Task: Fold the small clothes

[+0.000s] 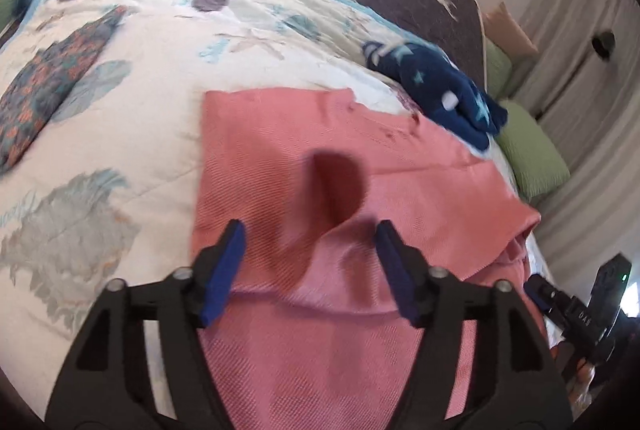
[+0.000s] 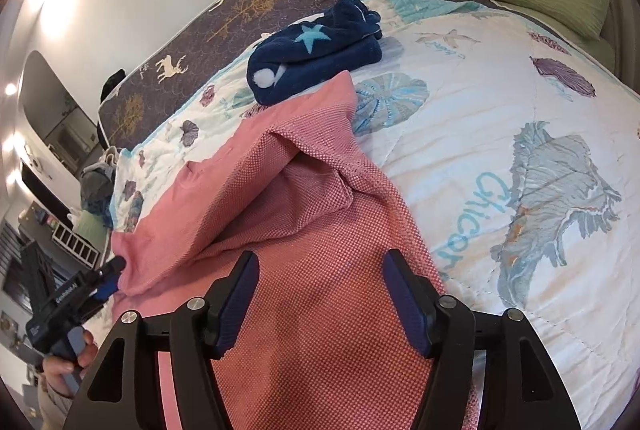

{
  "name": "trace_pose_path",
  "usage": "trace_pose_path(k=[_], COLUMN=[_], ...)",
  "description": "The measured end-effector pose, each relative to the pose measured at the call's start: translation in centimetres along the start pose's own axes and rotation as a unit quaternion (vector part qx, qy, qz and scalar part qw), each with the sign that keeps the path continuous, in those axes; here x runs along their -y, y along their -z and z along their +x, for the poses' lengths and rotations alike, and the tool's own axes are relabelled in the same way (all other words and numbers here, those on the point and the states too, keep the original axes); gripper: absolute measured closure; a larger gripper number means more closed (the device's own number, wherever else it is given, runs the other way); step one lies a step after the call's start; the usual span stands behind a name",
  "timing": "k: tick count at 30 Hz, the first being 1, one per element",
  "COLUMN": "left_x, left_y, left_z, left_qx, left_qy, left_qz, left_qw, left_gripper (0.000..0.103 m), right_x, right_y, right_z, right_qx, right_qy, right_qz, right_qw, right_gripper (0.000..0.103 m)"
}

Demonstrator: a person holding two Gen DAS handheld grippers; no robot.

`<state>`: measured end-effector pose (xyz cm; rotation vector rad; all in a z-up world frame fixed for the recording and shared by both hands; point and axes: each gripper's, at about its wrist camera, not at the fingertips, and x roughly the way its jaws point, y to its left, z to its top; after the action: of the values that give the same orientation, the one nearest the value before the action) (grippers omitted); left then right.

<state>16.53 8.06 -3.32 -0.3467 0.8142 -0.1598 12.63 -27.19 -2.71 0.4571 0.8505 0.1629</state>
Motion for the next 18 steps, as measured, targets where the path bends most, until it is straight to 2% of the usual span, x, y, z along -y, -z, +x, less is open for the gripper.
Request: trace_pose_path(k=[2,3,4,5,6,8,11,13,15,18], left_x=[0.8,1.0,1.0,0.7,0.1,-1.6,-3.0,-3.3,-2.9,-1.4], left_y=[-0.6,-0.8,-1.1,-1.4,-1.7,-2.1,-2.5,-2.7,-2.8,-3.1], left_z=[1.1,1.7,2.1,2.4,2.2,0.6,-0.8,-0.8,-0.8,-0.6], left_qx=[-0.008,-0.014,-0.020,-0.028,-0.033,-0.006,0.008,-0.001,-0.004,0.001], left_qy=[-0.007,-0.015,-0.023,-0.025,-0.022,0.003,-0.010,0.004,0.016,0.020], left_qz=[0.020,0.023,0.022,0.017,0.003,-0.034,-0.032,-0.036,-0.036,-0.017], left_qw=[0.9997,0.9995,0.9993,0.9991,0.9992,0.9994,0.9994,0.9994,0.9992,0.9997], left_gripper=[0.033,0.038,0.076,0.094,0.098,0.097,0.097,0.097,0.097,0.097], right_x=[0.1,0.2,0.3,0.4,0.4,0.5,0.5,0.3,-0.5,-2.1], right_y=[0.0,0.0,0.0,0.0,0.0,0.0,0.0,-0.1,-0.3,-1.2], right_z=[0.0,0.0,-0.1,-0.1,-0.1,-0.2,-0.1,-0.2,-0.3,0.4], right_qx=[0.001,0.002,0.002,0.003,0.004,0.005,0.004,0.005,0.010,0.007], right_qy=[-0.003,-0.005,-0.007,-0.010,-0.011,-0.014,-0.015,-0.009,0.013,0.068], right_qz=[0.002,0.004,0.006,0.008,0.010,0.012,0.013,0.009,-0.003,-0.041], right_qw=[1.000,1.000,1.000,1.000,1.000,1.000,1.000,1.000,1.000,0.997], right_gripper=[0.036,0.036,0.036,0.036,0.036,0.036,0.036,0.036,0.036,0.036])
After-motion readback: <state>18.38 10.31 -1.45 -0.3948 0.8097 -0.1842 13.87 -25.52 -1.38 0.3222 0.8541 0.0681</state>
